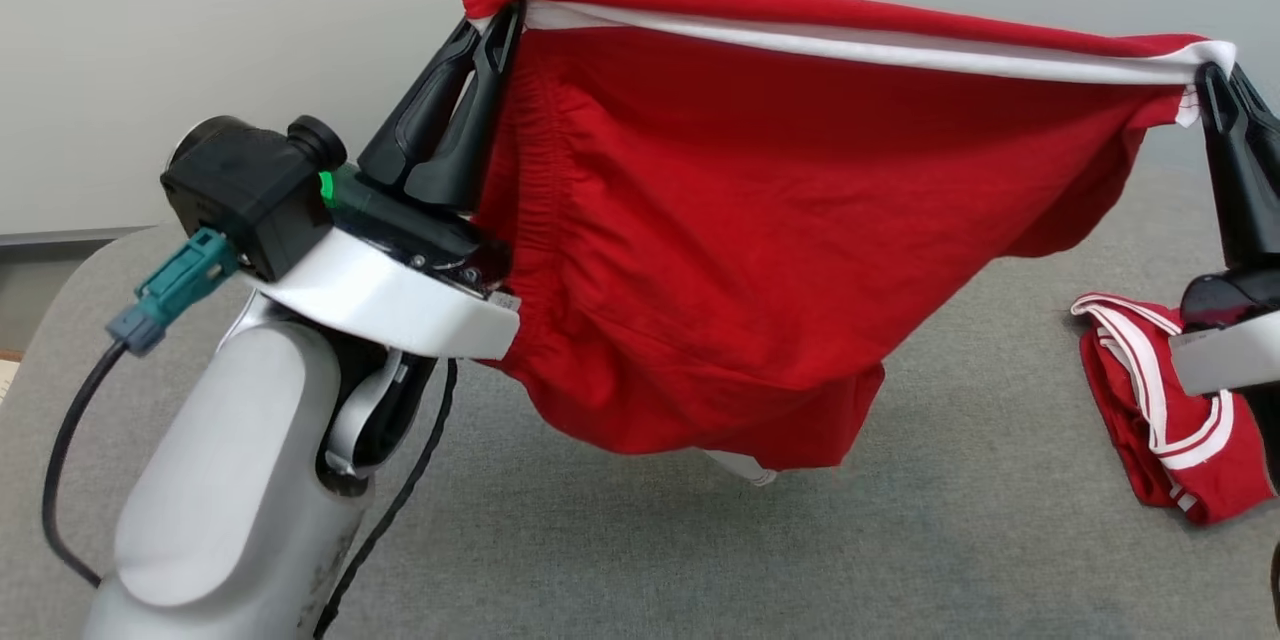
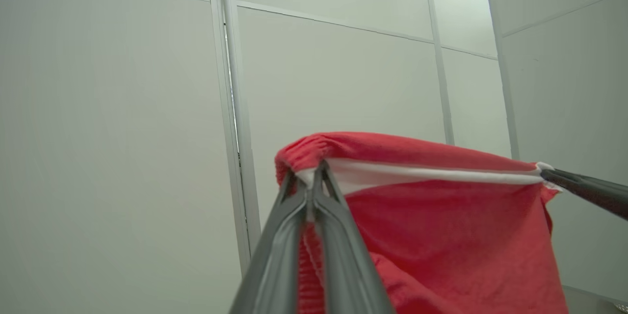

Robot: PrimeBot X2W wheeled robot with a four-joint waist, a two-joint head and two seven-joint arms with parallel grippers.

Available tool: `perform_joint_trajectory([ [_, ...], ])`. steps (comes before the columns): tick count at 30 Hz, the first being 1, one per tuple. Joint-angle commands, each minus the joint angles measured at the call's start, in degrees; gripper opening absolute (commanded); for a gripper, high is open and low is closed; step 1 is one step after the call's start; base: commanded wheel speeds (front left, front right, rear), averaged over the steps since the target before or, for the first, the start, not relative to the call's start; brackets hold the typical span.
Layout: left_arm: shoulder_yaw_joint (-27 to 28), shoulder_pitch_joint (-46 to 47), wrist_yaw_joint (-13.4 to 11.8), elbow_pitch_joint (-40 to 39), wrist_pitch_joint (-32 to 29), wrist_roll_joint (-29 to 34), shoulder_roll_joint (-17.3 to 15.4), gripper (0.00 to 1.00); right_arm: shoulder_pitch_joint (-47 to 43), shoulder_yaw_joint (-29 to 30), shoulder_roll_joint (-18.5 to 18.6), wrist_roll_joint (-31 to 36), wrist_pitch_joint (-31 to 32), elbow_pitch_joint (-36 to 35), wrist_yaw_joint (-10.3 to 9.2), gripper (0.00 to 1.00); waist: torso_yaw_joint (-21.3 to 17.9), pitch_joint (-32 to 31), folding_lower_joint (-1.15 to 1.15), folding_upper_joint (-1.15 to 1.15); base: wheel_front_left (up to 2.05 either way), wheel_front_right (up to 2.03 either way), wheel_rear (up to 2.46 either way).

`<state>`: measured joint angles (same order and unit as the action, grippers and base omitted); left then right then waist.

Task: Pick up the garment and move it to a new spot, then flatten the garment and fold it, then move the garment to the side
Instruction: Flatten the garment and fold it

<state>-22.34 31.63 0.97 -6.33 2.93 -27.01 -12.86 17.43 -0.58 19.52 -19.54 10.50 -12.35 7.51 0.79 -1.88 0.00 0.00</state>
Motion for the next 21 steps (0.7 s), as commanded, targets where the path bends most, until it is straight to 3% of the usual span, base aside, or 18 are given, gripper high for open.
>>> perform_joint_trajectory([
  [1,0.79,2.25,0.48,3.13,0.96,-0.67,0.14,0.00,1.98,0.01,-0.52,-0.90,-0.44,1.99,-0.05,0.00,-0.13,1.43,0.00,0.00,0.00,0.00,0.00],
  [7,1.41,12.88,3.61,18.17,4.96,-2.46,2.87,0.00,13.54,-3.18,-2.28,-3.60,-1.85,11.34,-0.08,0.00,-0.36,8.98,0.00,0.00,0.00,0.00,0.00],
  [12,1.37,26.41,5.00,33.67,9.45,-1.34,5.10,0.00,28.83,-6.62,-3.93,-5.06,-4.85,23.85,-0.08,0.00,-0.56,14.91,0.00,0.00,0.00,0.00,0.00],
  [13,1.37,26.41,5.00,33.67,9.45,-1.34,5.10,0.00,28.83,-6.62,-3.93,-5.06,-4.85,23.85,-0.08,0.00,-0.56,14.91,0.00,0.00,0.00,0.00,0.00],
  [21,3.20,36.75,5.81,57.67,12.17,-2.58,7.96,0.00,44.17,-14.32,-9.15,-4.61,-12.62,49.48,-0.08,0.00,-1.90,16.10,0.00,0.00,0.00,0.00,0.00],
])
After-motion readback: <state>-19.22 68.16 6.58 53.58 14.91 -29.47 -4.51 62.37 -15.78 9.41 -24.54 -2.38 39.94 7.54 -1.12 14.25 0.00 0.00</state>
